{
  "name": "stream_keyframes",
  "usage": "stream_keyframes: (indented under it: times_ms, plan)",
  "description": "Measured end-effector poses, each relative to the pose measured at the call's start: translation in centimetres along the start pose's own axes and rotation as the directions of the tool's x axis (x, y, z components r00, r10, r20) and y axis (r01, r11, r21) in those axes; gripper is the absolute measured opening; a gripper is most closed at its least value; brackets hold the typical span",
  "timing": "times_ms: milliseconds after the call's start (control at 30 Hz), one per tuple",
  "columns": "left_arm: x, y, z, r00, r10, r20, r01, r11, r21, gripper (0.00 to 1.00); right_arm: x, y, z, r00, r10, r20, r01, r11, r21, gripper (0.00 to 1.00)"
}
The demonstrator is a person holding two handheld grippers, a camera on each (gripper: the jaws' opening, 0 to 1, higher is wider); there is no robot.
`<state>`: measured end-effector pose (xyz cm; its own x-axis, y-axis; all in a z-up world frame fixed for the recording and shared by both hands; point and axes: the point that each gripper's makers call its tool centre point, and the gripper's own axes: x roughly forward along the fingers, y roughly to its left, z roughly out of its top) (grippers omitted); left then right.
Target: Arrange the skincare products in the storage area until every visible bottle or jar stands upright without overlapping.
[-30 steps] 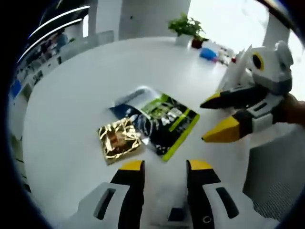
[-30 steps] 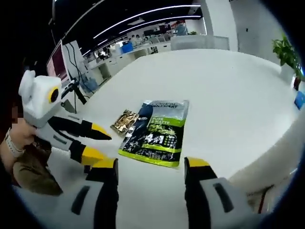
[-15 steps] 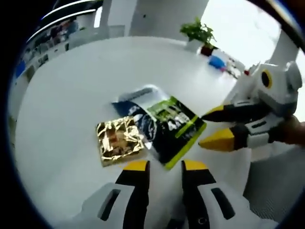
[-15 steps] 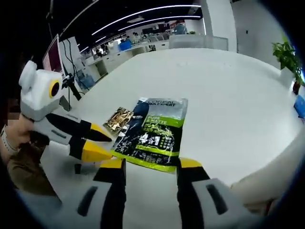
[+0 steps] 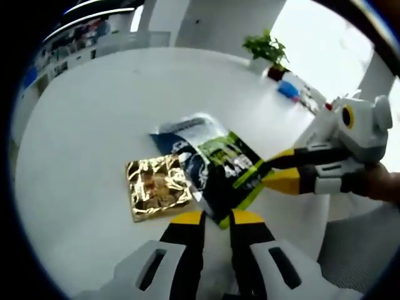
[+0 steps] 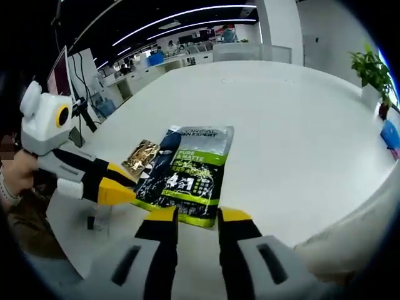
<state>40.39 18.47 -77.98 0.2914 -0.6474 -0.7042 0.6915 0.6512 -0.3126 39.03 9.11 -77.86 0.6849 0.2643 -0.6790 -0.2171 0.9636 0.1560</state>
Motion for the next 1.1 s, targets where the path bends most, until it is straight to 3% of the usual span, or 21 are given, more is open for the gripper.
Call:
stream_keyframes:
  times_ms: [367,433,600,700,1100]
  plan:
    - [0.2,-0.2,0.4,0.999,-0.03,0.025,0.031,0.998,-0.047,0.11,0.2,-0.6,-0.1,0.999,-0.034,-0.016,0.033,0.998,-0.045,0.02]
    - [0.3,-0.3,0.5,0.999,-0.044,0.032,0.047,0.996,-0.072,0.12,0.2,-0.6,-0.1,1.0,-0.026,-0.012,0.026,0.999,-0.044,0.02]
    - [0.3,-0.5,1.1,0.996,-0.069,0.058,0.075,0.991,-0.112,0.1,0.3,-0.4,-0.1,0.999,-0.038,-0.027,0.033,0.986,-0.165,0.01]
    - [0.8,-1.0,1.1,0.994,-0.099,0.05,0.105,0.987,-0.124,0.15,0.3,-0.2,-0.2,0.999,-0.02,-0.027,0.016,0.988,-0.153,0.01]
    - [2.0,0.0,3.1,0.988,-0.127,0.09,0.142,0.973,-0.182,0.1,0.2,0.3,-0.4,0.998,0.021,-0.06,-0.036,0.965,-0.261,0.01]
